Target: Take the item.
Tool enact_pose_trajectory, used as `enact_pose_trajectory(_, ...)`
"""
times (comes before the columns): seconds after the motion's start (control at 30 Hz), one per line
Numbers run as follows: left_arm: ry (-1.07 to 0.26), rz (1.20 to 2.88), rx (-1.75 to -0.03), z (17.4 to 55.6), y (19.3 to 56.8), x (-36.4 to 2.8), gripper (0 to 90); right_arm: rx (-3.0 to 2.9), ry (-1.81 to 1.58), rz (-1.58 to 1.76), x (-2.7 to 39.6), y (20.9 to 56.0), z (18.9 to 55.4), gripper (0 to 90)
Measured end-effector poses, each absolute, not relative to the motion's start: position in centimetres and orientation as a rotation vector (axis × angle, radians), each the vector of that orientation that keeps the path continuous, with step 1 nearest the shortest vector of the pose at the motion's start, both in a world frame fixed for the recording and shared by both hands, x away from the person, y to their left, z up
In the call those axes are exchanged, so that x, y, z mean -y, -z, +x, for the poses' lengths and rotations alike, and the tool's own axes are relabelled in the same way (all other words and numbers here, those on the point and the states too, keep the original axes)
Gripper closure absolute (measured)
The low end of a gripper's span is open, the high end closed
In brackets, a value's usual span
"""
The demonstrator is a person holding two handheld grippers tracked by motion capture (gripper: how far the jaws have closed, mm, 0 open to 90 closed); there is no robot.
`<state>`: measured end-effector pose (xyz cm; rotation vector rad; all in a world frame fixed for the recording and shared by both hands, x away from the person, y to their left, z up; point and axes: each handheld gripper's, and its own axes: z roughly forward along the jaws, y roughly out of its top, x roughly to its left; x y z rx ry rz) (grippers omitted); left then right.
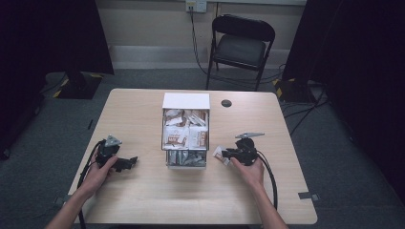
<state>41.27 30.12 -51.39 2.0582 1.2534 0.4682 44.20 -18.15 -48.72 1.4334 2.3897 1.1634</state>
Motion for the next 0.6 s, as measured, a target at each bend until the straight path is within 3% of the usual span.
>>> enact_pose_trajectory(0.27, -0.467, 2.059, -1.253, 41.3, 51.4, -30.1, 0.0, -2.300, -1.215, 1.442, 19.0, 47.5, 43.8, 41.9)
enact_pose_trajectory(0.3, -0.470, 2.058, -1.255, 41.3, 51.4, -30.1, 0.0, -2.308, -1.205, 1.463, 19.3, 47.2, 43.7, 34.4)
enact_pose_trajectory(0.6, -0.468, 2.058, -1.254, 41.3, 51.4, -30.1, 0.0, -2.288, -1.180, 1.470, 20.7, 45.6, 42.4, 25.0)
